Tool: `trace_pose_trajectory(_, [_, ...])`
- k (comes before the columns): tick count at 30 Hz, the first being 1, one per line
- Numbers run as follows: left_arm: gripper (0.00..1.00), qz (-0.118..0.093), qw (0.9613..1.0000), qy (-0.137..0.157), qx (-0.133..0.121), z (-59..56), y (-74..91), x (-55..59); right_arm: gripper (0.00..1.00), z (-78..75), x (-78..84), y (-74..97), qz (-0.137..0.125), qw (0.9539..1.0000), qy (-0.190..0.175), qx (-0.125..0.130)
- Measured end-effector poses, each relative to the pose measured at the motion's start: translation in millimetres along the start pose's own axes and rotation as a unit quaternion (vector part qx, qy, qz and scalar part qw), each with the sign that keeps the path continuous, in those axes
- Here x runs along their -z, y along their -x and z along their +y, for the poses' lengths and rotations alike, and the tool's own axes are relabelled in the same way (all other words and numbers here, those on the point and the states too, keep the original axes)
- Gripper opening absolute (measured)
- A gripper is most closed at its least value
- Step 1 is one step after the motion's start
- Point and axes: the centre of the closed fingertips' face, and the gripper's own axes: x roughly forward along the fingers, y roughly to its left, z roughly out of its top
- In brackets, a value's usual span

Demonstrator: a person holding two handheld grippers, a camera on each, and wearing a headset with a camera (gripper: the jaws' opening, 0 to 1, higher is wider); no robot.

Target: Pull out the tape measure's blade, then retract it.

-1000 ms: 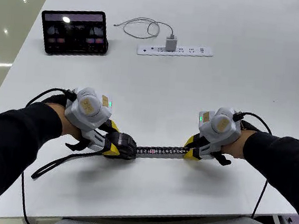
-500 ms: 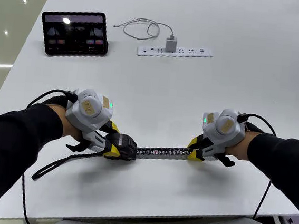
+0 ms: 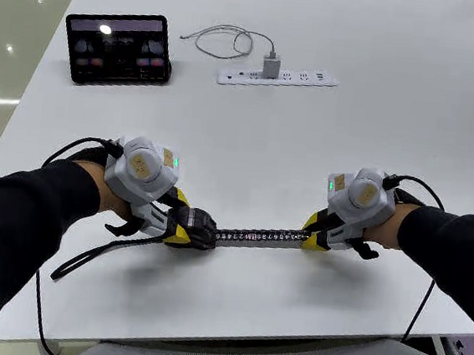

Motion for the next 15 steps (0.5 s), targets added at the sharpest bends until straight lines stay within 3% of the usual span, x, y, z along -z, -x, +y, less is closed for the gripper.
trace_pose_trajectory(15, [0.28,0.005,1.0000,-0.002,0.000,-0.4,0.2,0.0,0.09,3.6,3.1,6.1,0.002,1.0000,-0.001,0.002])
